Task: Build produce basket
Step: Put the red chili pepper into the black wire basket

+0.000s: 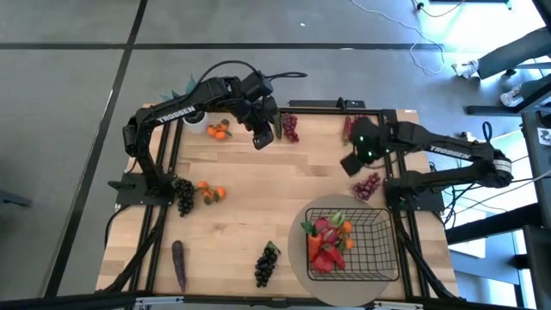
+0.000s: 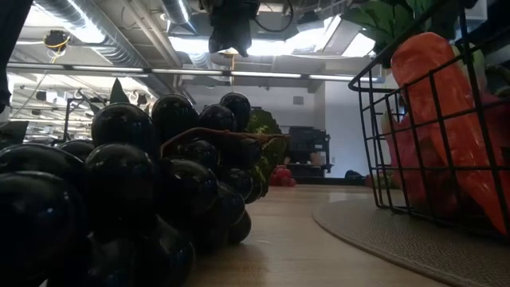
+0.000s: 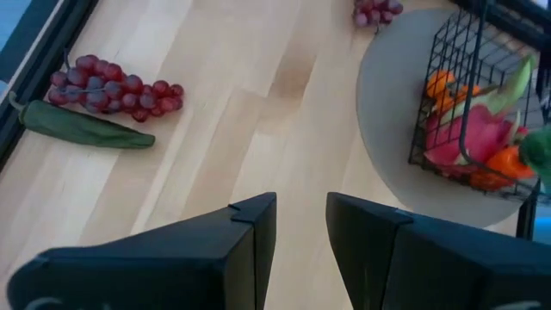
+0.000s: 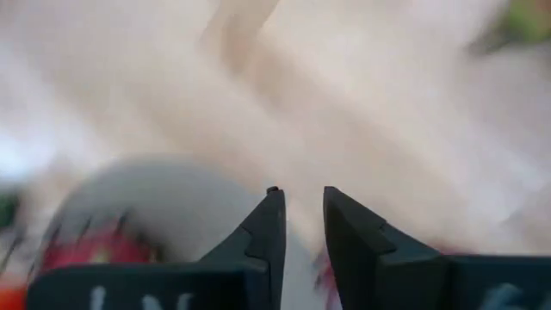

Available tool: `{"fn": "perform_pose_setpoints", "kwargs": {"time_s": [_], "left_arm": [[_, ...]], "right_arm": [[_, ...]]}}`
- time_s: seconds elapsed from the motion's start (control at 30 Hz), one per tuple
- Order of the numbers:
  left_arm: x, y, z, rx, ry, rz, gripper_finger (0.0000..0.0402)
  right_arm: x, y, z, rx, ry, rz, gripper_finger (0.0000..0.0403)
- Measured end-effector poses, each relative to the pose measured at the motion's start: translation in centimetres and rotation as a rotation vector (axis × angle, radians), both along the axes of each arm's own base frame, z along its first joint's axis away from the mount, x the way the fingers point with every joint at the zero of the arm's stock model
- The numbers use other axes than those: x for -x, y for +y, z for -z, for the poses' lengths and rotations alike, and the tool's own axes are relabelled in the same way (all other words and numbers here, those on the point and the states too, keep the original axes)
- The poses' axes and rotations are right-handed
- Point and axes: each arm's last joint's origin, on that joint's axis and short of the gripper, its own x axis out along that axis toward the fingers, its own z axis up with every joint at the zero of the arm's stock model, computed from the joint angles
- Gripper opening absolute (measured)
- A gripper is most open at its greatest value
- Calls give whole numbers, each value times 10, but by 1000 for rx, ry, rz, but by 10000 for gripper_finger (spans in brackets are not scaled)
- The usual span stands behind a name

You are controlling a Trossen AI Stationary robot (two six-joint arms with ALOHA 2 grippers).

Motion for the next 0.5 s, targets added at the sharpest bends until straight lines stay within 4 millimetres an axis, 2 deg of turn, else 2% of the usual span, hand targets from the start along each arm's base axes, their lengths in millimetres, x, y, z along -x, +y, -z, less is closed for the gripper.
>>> {"fn": "perform_pose_setpoints", "kwargs": {"time_s": [0.2, 0.5], "left_arm": [[-2, 1, -1, 17, -22, -30, 93], [-3, 1, -3, 35, -44, -60, 93]], "right_arm": [[-5, -43, 9, 52, -17, 234, 68], [-11, -95, 57, -132, 142, 416, 68]]}}
